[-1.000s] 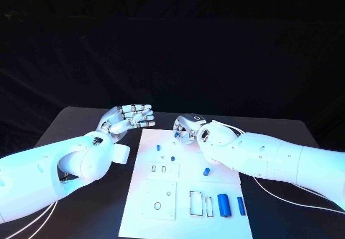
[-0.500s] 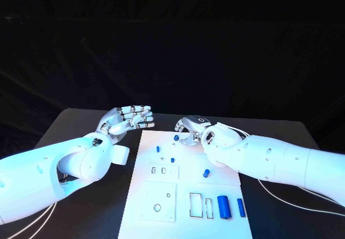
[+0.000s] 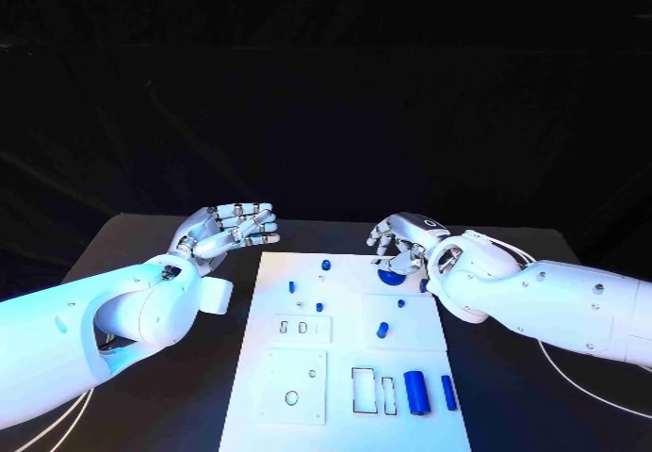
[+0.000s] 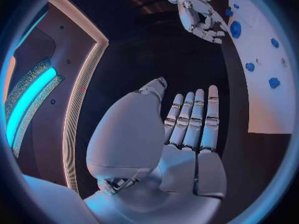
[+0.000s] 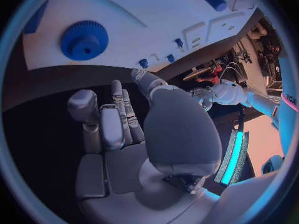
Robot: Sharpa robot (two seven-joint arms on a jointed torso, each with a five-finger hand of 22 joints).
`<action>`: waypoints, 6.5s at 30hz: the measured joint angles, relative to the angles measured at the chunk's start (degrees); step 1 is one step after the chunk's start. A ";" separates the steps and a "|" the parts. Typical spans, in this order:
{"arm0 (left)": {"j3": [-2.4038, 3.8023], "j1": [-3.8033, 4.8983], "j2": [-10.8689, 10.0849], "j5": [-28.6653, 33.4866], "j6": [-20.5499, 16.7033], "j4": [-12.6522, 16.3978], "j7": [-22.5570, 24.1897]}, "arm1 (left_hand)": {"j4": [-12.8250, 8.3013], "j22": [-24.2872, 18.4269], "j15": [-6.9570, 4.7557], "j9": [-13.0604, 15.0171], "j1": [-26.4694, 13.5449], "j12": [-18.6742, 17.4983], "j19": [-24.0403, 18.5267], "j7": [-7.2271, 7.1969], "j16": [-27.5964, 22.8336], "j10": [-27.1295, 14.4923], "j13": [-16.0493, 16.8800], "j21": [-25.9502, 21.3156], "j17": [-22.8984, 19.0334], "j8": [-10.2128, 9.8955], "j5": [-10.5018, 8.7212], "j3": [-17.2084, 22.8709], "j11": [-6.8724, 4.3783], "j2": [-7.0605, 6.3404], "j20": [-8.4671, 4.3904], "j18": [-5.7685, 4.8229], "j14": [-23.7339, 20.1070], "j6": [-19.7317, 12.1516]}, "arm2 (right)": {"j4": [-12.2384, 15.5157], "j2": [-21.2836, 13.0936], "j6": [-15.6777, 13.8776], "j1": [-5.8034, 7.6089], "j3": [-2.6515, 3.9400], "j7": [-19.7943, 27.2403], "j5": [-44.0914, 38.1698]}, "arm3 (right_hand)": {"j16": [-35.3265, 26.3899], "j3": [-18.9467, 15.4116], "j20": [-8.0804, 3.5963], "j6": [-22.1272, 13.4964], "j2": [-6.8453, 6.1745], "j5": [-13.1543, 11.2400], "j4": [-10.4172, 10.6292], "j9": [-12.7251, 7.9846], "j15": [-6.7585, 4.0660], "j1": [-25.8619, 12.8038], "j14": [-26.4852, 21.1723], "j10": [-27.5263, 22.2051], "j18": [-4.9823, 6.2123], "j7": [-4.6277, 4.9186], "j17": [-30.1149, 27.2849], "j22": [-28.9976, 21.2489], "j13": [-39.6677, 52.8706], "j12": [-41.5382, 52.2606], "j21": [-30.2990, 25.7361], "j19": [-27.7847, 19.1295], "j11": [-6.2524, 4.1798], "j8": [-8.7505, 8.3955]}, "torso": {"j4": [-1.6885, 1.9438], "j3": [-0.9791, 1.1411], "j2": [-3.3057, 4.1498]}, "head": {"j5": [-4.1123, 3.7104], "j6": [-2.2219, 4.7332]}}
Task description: Assemble the parts on the task board
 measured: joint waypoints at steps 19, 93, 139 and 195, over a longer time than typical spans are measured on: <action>-0.01 -0.02 0.13 0.30 0.48 -0.83 0.17 | 0.00 0.00 0.00 0.00 0.00 0.00 0.00 -0.21 0.00 0.00 0.00 0.00 0.04 0.00 0.00 0.00 0.00 0.00 0.00 0.00 0.00 -0.21 | -1.98 -2.45 6.98 -0.37 0.04 -3.76 4.95 | 9.76 -11.85 -0.58 -2.67 0.64 0.21 8.15 2.50 -0.91 4.44 -0.19 12.40 -1.78 -0.88 14.21 12.71 64.85 57.67 8.76 5.87 -2.06 3.18 | -0.20 0.36 -0.22 | -0.95 -0.52; -0.02 -0.03 1.07 0.30 1.09 -1.43 0.04 | -0.01 -0.03 0.00 -0.04 0.00 0.00 0.00 -0.21 -0.22 -0.21 0.00 0.00 0.19 0.01 0.00 0.63 0.20 0.00 0.00 0.00 0.01 -0.21 | 1.03 8.10 0.66 -1.59 0.11 -6.50 -7.37 | 10.69 5.51 -2.14 2.13 0.49 0.19 7.11 -3.57 -1.77 6.19 0.00 16.94 -3.53 -1.74 14.17 14.82 67.84 62.41 13.18 8.86 -4.21 4.59 | -0.01 0.23 -0.26 | 0.27 -0.99; -0.02 -0.01 1.56 0.26 1.22 -1.19 -0.28 | -0.17 -0.08 0.02 -0.04 0.00 0.00 0.00 -0.21 -0.22 -0.20 0.00 0.00 0.29 0.01 0.00 0.79 0.20 0.00 0.00 0.00 -0.01 -0.21 | -9.43 18.09 3.12 -4.17 -0.48 -7.26 -8.25 | 10.67 6.00 -0.82 -2.67 -1.50 0.33 7.06 3.77 -0.46 0.18 -0.17 14.62 -3.53 -0.31 14.19 14.85 67.82 59.36 12.01 8.16 -1.52 0.23 | -0.17 0.35 -0.22 | 0.81 -1.24; -0.03 -0.02 0.96 0.21 0.71 -1.92 -1.18 | -0.48 -0.17 0.20 -0.18 0.00 0.00 0.00 -0.09 -0.44 -0.62 0.00 0.00 0.51 -0.27 0.00 1.74 0.20 0.00 0.00 0.00 -0.20 -0.33 | 6.00 -5.32 -2.41 -1.88 -0.23 -0.57 8.89 | 10.35 2.67 -0.07 -0.97 -1.07 0.22 6.27 3.04 -0.12 1.05 -0.01 13.43 -3.53 -0.28 14.20 14.81 67.85 58.13 8.91 6.75 -1.56 -1.22 | -1.20 0.91 -0.79 | 0.91 -1.07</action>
